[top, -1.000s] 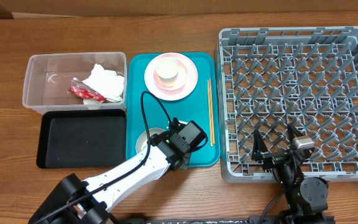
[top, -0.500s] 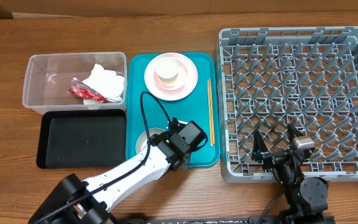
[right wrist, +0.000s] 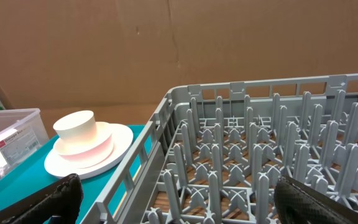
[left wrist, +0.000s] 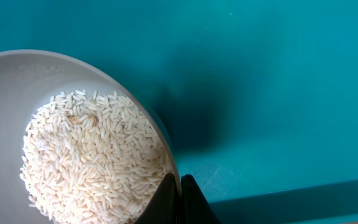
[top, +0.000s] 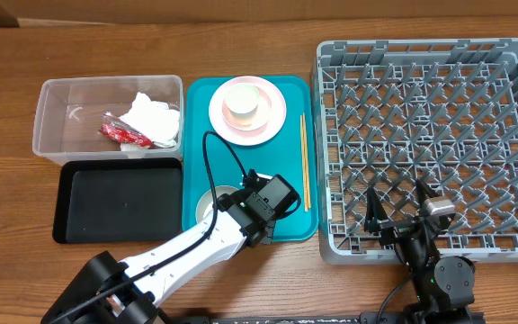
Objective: Sort waste into correct bins and load items into the dishwasher
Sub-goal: 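Reach the left gripper to the white rice bowl and grip its rim, then lift the rice bowl with the left gripper over the black tray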
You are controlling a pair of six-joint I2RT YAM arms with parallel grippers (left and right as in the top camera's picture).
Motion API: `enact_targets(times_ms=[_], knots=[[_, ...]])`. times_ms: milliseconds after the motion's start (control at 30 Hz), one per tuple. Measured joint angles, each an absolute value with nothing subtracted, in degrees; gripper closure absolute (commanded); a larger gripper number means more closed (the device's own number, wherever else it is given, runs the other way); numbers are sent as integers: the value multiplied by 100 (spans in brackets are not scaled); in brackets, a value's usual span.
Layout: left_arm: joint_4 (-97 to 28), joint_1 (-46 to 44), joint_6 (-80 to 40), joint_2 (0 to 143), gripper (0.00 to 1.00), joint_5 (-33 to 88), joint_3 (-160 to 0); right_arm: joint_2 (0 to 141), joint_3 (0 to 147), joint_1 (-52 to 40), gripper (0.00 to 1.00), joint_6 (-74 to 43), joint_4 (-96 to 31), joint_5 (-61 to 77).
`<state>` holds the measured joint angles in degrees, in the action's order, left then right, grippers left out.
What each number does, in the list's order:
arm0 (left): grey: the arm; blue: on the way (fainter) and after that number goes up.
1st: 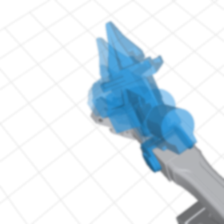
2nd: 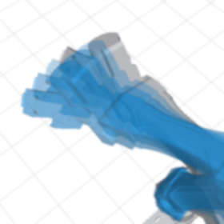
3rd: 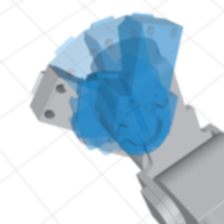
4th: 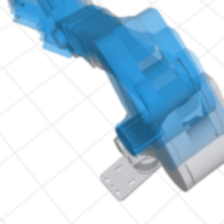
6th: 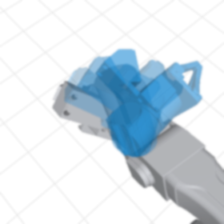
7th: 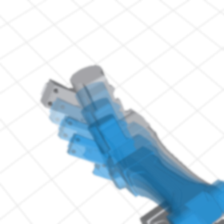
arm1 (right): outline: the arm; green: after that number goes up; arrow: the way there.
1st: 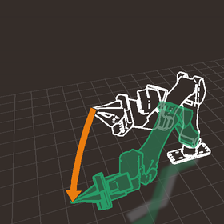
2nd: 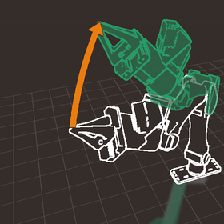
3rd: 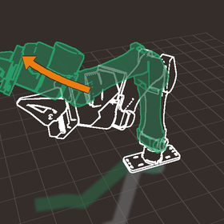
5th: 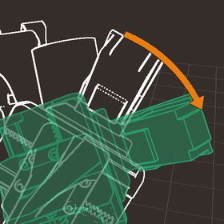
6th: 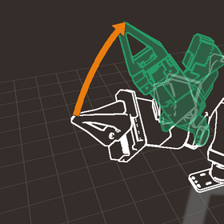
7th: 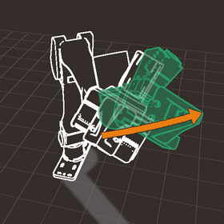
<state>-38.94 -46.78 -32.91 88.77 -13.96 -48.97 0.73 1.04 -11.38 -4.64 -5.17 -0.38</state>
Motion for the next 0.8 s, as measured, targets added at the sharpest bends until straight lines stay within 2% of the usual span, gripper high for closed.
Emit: enact_targets(times_ms=[300,633,800], knots=[[-4032,-4678,-3291,8877,96,-1400,-4939,73,104,-1140,0,-464,-517,-38],[-5249,-4630,-3288,8892,96,-1199,-6005,73,104,-1140,0,-464,-513,-38],[-5793,-4097,-3135,8892,96,-576,-6678,73,104,-1140,0,-462,-515,-38]])
